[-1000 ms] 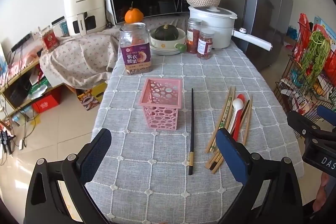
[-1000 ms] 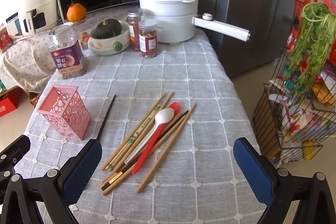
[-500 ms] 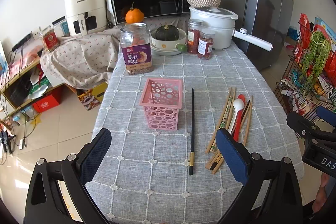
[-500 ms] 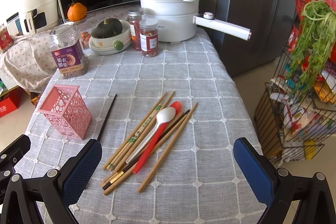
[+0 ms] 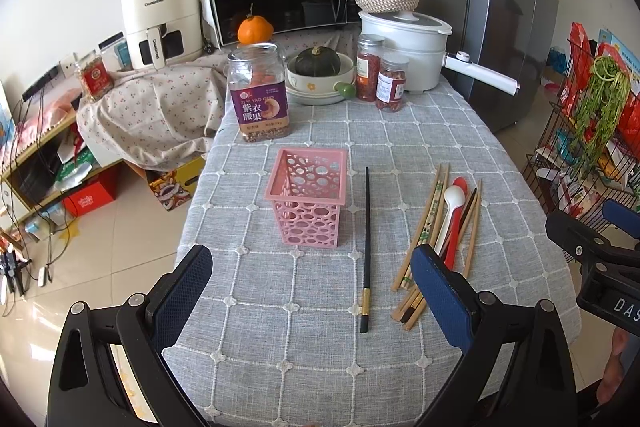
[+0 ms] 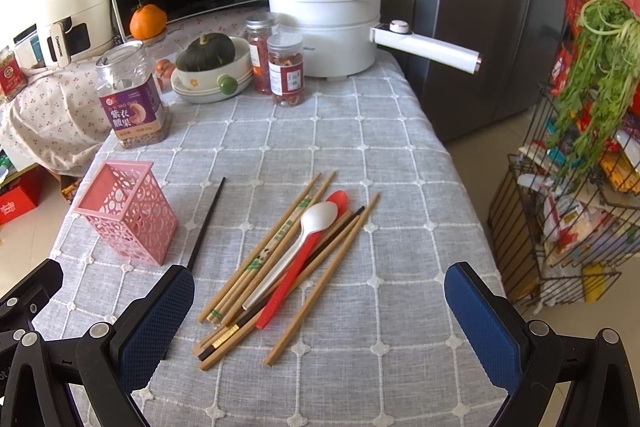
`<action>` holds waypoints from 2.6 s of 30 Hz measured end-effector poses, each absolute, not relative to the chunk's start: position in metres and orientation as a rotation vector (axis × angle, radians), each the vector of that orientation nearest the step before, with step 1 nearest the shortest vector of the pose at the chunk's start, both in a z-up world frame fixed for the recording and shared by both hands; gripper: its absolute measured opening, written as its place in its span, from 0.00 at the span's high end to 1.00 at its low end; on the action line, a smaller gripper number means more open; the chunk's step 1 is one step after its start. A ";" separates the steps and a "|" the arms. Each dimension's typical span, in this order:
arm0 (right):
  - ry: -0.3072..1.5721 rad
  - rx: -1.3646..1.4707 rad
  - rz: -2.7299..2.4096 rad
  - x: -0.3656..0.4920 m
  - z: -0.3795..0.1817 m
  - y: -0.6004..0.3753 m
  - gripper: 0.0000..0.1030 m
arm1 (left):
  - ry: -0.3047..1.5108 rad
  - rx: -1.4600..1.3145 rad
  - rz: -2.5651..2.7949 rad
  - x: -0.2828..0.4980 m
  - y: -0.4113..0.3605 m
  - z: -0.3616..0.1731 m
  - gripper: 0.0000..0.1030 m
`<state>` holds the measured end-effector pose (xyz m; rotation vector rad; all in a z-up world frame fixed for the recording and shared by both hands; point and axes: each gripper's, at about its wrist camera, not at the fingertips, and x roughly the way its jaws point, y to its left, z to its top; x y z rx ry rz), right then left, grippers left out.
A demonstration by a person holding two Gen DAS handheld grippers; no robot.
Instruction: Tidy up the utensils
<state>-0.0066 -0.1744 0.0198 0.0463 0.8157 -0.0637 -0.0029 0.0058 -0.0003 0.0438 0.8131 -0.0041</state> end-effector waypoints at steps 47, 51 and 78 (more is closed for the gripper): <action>0.842 0.057 -0.073 -0.005 0.016 -0.180 0.00 | 0.819 0.065 0.004 -0.006 0.005 -0.011 0.02; 0.844 0.048 -0.075 -0.003 0.015 -0.180 0.00 | 0.826 0.066 0.008 -0.004 0.003 -0.012 0.02; 1.163 0.279 -0.065 0.084 -0.045 -0.262 0.19 | 1.246 0.186 -0.212 0.176 -0.083 -0.070 0.36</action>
